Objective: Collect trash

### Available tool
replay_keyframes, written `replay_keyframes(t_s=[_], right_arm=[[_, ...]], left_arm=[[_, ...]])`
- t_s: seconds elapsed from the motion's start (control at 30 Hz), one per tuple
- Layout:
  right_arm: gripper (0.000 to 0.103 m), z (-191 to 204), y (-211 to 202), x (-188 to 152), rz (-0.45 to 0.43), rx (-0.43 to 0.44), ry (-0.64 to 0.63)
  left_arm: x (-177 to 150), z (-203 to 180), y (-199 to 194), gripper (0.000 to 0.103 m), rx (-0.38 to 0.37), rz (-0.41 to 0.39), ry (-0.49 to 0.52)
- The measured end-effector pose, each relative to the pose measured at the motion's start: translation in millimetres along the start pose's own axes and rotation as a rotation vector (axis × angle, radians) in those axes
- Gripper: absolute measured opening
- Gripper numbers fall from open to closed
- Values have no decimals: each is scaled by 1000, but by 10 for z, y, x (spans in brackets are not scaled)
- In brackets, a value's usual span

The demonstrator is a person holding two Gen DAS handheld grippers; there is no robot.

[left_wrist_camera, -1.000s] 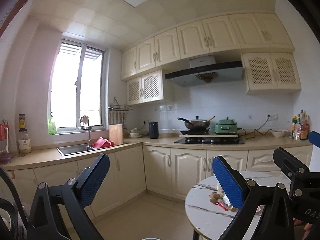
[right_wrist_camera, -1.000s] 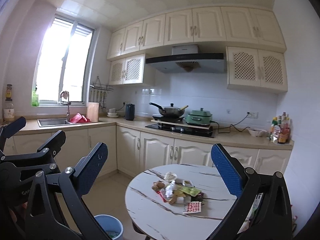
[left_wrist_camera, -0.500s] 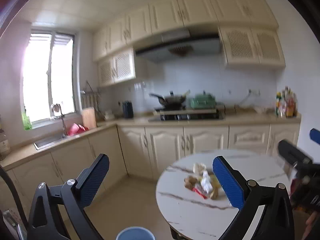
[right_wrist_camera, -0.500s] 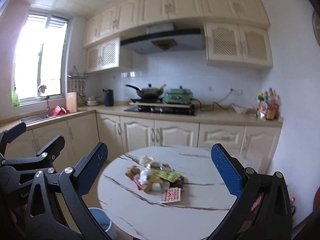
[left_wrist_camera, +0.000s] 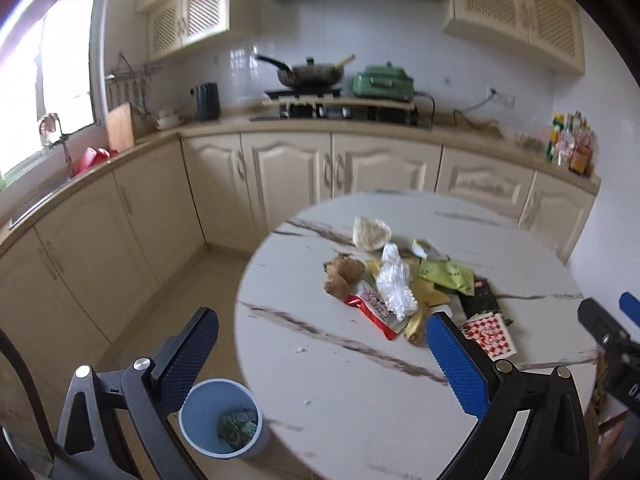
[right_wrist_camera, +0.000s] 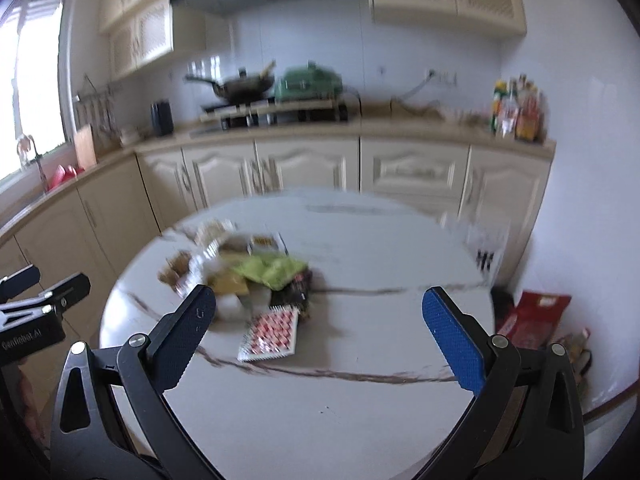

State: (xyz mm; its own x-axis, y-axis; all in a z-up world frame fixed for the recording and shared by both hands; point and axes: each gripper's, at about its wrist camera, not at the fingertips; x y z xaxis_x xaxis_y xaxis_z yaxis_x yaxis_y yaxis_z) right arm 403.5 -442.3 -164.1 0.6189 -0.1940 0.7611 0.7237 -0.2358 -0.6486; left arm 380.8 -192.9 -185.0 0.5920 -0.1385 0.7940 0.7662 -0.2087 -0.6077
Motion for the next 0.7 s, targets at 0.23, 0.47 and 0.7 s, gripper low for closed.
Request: replay_keyframes(t_s=[0.23,0.47,0.7], right_arm=[[103,-128,516,-75,91,-3,13],[103,-198,882,26,132,-21,19],[103,-189,1182,82,179,-17,17]], left_arm=[[444,-216,762,102,-70,88,50],[754,-372,1641,96,-103,157,65],[990,-342,2240,54,-138,221,63]])
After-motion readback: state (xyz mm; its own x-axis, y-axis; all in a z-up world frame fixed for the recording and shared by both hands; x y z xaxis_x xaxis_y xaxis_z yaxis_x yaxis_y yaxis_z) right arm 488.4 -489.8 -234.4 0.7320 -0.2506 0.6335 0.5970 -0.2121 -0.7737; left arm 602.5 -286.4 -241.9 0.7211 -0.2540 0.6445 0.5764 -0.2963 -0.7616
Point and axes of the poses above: each gripper's, at about its wrist camera, not at the fingertips, and y roughly the way its jaws point, z to its left, x to its top, and after that the axes turned 2 degrees about z, right-handed
